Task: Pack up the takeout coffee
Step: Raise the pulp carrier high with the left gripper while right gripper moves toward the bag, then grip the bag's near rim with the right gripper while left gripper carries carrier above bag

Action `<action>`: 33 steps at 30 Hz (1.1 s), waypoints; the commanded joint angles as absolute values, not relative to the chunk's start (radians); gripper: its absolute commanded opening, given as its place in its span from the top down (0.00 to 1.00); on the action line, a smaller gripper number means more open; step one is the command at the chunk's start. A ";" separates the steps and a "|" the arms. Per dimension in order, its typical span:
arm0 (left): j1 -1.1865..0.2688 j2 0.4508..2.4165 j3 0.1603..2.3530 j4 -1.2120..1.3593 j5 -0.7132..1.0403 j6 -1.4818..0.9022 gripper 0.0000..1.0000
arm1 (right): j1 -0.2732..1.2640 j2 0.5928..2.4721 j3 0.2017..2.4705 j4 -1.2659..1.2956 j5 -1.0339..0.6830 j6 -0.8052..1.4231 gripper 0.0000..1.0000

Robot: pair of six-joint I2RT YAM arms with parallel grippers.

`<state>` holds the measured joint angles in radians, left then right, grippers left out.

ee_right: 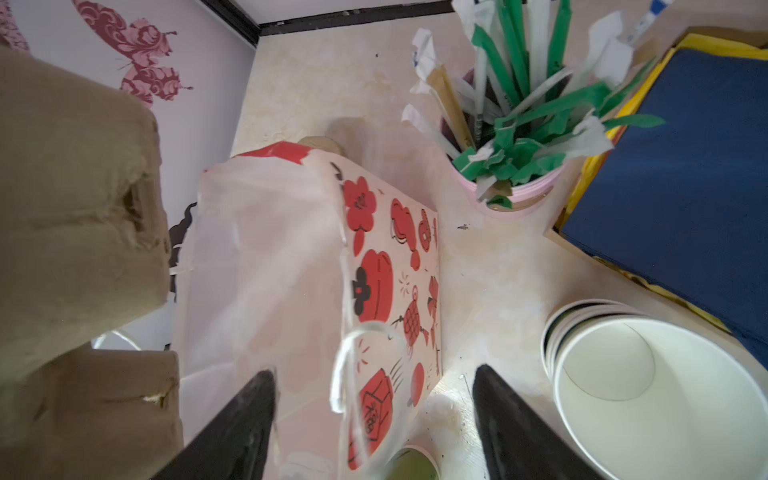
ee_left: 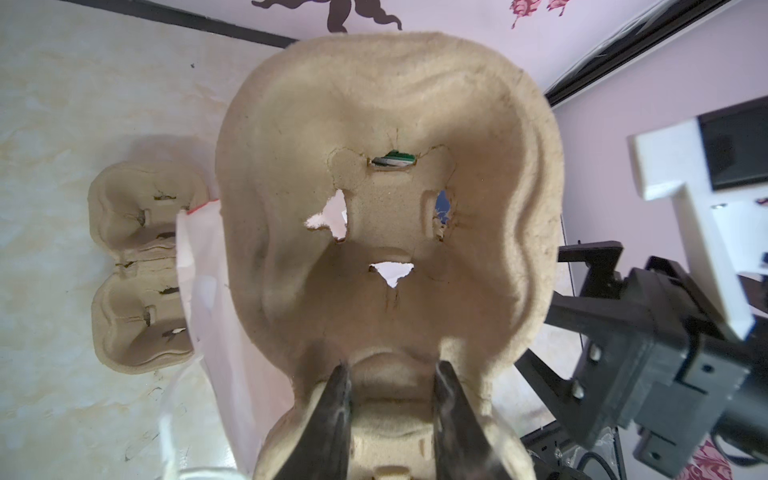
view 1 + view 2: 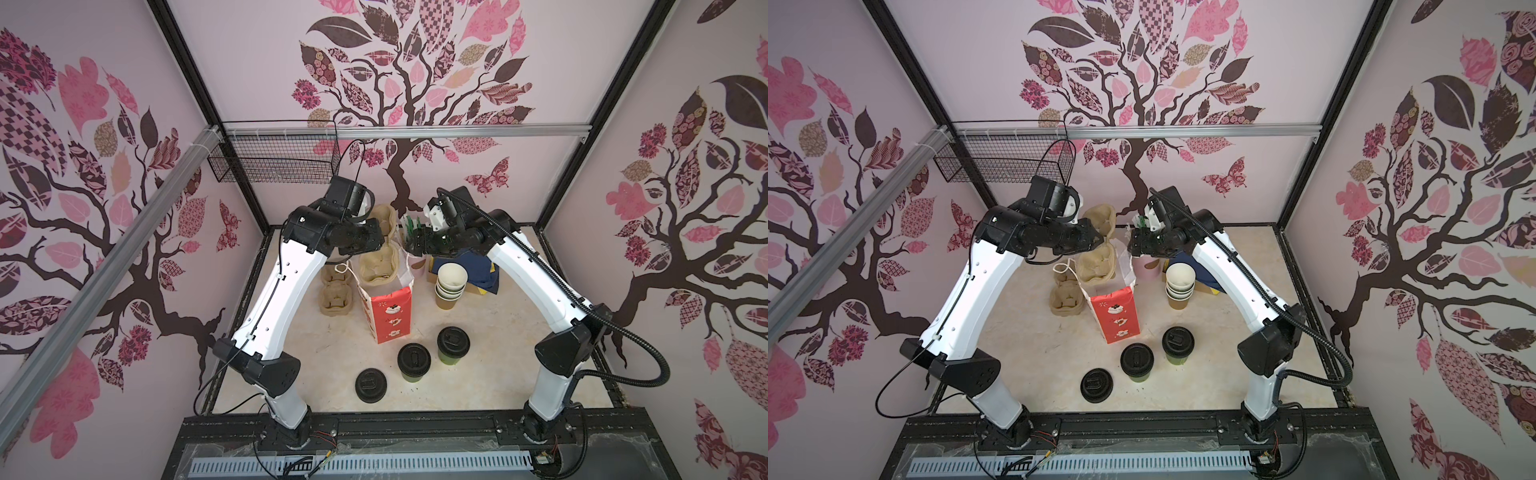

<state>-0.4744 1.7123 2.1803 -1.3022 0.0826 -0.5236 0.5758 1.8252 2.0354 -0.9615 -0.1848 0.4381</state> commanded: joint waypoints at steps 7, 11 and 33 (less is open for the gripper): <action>-0.468 1.741 2.139 -1.259 0.047 -0.513 0.77 | 0.578 1.831 1.961 -0.917 -0.361 0.433 0.28; -0.469 1.746 2.110 -1.276 0.033 -0.511 0.77 | 0.579 1.838 1.940 -0.884 -0.374 0.451 0.36; -0.451 1.833 2.212 -1.469 0.065 -0.538 0.77 | 0.594 1.750 1.755 -0.666 -0.370 0.594 0.99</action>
<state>-0.4603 1.8217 2.1582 -1.4033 0.0582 -0.5320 0.5812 1.8187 1.7706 -0.7055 -0.3962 0.5579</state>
